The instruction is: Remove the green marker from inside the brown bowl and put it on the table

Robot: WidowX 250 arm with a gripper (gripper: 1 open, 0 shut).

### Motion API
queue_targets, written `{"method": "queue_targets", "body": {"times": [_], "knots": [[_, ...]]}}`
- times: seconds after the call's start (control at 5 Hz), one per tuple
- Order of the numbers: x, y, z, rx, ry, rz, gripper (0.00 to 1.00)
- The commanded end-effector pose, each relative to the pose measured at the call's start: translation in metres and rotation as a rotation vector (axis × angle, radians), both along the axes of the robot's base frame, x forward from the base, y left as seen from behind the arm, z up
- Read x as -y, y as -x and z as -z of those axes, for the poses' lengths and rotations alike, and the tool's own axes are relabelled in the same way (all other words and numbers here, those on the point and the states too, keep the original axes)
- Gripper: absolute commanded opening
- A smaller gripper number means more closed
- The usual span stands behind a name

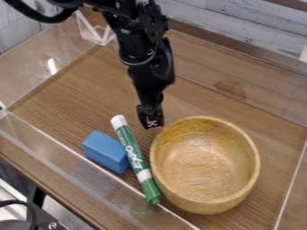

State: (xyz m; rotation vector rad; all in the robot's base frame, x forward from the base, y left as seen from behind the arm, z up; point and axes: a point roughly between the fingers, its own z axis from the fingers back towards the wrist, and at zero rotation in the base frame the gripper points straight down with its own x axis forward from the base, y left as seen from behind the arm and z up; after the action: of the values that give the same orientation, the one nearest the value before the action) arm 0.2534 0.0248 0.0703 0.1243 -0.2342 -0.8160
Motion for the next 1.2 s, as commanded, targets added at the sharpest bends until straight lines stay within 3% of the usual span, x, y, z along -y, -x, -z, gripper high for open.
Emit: {"method": "queue_targets", "body": {"times": [0.0,1.0], "knots": [[-0.003,-0.015,-0.015,0.069,-0.008,-0.003,1.00],[-0.006,-0.029,-0.027,0.141,-0.023,-0.015,1.00]]}}
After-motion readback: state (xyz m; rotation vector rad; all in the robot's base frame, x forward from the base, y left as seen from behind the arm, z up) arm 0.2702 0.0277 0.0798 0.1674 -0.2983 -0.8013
